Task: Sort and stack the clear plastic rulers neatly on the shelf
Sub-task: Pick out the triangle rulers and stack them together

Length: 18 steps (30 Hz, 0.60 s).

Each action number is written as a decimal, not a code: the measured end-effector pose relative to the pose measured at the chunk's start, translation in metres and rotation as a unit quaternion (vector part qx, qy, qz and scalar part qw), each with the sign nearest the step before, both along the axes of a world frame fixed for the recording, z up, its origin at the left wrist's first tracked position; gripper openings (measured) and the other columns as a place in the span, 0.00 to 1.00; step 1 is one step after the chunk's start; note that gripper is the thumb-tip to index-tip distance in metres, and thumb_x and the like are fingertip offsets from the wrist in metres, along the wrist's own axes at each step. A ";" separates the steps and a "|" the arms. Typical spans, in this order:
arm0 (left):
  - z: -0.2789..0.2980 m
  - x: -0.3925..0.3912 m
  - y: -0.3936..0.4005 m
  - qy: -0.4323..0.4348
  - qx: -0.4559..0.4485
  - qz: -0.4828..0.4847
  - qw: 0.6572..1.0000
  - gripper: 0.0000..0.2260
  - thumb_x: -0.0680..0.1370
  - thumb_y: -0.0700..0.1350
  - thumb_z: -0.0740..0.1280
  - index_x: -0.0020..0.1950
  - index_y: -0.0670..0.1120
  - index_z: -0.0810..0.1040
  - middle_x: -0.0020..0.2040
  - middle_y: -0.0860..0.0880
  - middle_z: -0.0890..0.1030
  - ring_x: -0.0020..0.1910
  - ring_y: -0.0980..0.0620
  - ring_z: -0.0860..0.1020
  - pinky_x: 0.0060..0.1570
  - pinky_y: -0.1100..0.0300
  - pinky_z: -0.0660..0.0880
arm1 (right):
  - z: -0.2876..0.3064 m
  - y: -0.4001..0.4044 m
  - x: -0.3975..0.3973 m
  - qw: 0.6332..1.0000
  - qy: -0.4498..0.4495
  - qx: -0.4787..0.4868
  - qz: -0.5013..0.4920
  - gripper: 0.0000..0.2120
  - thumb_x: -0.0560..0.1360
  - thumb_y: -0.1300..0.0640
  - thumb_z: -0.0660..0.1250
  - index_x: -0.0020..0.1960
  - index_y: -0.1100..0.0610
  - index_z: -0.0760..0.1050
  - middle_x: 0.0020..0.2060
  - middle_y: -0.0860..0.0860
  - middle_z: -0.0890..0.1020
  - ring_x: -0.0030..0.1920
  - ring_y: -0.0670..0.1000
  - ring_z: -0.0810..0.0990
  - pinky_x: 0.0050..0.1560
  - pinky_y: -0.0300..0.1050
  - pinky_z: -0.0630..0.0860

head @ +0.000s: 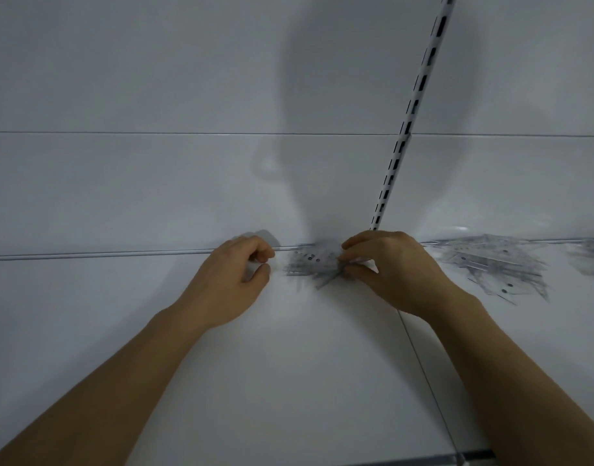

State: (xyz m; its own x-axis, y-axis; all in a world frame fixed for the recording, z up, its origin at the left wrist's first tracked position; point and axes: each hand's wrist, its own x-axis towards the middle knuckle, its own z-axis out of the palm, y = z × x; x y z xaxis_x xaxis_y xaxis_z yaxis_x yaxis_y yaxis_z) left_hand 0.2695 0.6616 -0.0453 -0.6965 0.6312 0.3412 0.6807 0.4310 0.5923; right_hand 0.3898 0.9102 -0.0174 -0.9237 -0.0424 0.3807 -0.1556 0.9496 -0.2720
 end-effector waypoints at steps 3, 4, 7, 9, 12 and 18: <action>0.000 0.000 0.000 -0.007 0.006 0.002 1.000 0.06 0.79 0.40 0.68 0.54 0.49 0.79 0.50 0.57 0.80 0.53 0.61 0.77 0.51 0.72 0.70 | -0.008 0.000 -0.005 0.999 0.032 0.006 0.003 0.04 0.77 0.58 0.72 0.50 0.53 0.84 0.50 0.47 0.84 0.49 0.52 0.81 0.49 0.50 0.79; 0.000 0.001 0.000 -0.011 0.011 0.004 1.000 0.06 0.79 0.39 0.68 0.53 0.49 0.79 0.50 0.57 0.80 0.53 0.61 0.77 0.50 0.73 0.70 | -0.010 0.000 -0.006 0.999 0.047 0.007 0.001 0.04 0.77 0.59 0.71 0.50 0.54 0.84 0.49 0.48 0.84 0.49 0.52 0.81 0.48 0.50 0.79; 0.001 0.003 0.001 -0.020 0.029 0.017 0.999 0.07 0.79 0.39 0.67 0.52 0.50 0.80 0.49 0.58 0.81 0.52 0.60 0.78 0.46 0.75 0.69 | -0.014 -0.003 -0.008 0.994 0.108 0.004 -0.019 0.05 0.77 0.62 0.68 0.50 0.56 0.83 0.47 0.50 0.84 0.47 0.54 0.80 0.45 0.54 0.79; 0.004 0.006 0.003 -0.017 0.049 0.031 0.998 0.08 0.80 0.39 0.67 0.50 0.51 0.80 0.47 0.59 0.81 0.50 0.60 0.78 0.45 0.76 0.69 | -0.016 -0.005 -0.012 0.985 0.164 -0.003 -0.046 0.06 0.78 0.64 0.67 0.50 0.58 0.83 0.46 0.51 0.84 0.46 0.55 0.80 0.45 0.55 0.78; 0.011 0.012 0.005 -0.033 0.092 0.053 0.994 0.07 0.81 0.43 0.64 0.47 0.52 0.80 0.45 0.55 0.83 0.41 0.53 0.80 0.39 0.63 0.73 | -0.010 -0.009 -0.011 0.960 0.264 -0.032 -0.083 0.06 0.81 0.64 0.66 0.51 0.61 0.82 0.47 0.53 0.83 0.47 0.54 0.80 0.47 0.49 0.77; 0.035 0.045 0.018 -0.527 0.222 -0.030 0.819 0.27 0.78 0.61 0.58 0.58 0.40 0.80 0.42 0.37 0.83 0.27 0.46 0.77 0.27 0.60 0.66 | -0.005 -0.039 -0.008 0.953 0.301 0.000 0.033 0.06 0.80 0.67 0.65 0.51 0.64 0.81 0.47 0.57 0.83 0.48 0.57 0.81 0.47 0.51 0.77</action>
